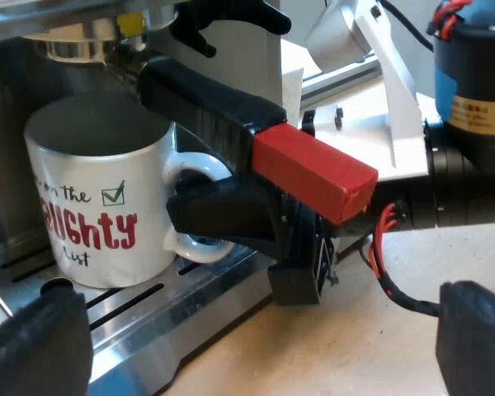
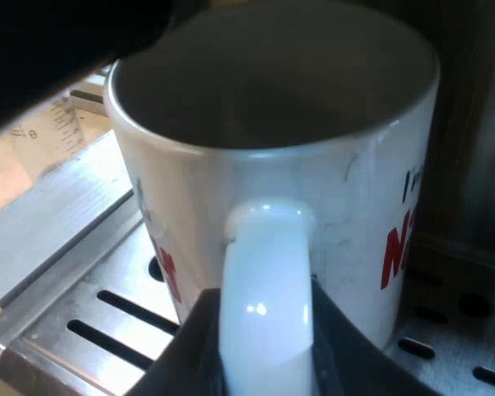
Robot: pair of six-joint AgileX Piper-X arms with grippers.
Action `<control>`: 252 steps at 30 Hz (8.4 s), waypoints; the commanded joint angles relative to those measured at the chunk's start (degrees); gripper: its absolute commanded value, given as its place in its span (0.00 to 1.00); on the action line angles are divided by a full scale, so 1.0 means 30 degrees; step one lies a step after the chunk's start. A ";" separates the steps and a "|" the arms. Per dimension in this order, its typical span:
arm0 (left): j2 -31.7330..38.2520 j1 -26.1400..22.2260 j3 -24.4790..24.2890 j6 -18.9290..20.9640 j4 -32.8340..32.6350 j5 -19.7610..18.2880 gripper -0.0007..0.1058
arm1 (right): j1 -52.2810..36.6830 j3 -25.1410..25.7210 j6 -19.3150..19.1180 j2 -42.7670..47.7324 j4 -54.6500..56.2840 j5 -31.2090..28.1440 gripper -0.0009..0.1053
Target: Remove mug from coffee machine
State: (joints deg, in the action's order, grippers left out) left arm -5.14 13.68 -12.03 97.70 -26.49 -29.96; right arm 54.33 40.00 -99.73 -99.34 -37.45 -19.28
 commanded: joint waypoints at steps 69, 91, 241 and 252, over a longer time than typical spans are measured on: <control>0.0051 0.6271 -0.0039 0.0922 0.1887 -0.3226 0.81 | 0.7085 -0.6499 0.4823 1.4058 0.9078 -1.3550 0.01; 0.0051 0.6715 -0.0039 0.0922 0.1931 -0.3084 0.81 | 0.3004 -0.6499 0.7100 1.4058 1.2168 -1.5343 0.01; -0.0051 0.6715 -0.5166 0.2952 -0.7508 0.7159 0.81 | -1.0210 -0.0521 0.0166 2.3606 3.2207 0.4671 0.61; -0.4557 0.6715 -0.9600 0.4212 -0.9107 0.7486 0.81 | -1.0210 0.5501 0.0315 2.0640 3.6666 0.4727 0.61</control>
State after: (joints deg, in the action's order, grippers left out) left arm -17.33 33.53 -39.40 109.51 -53.70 -8.42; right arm 23.55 54.56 -98.31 -35.76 70.36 -5.50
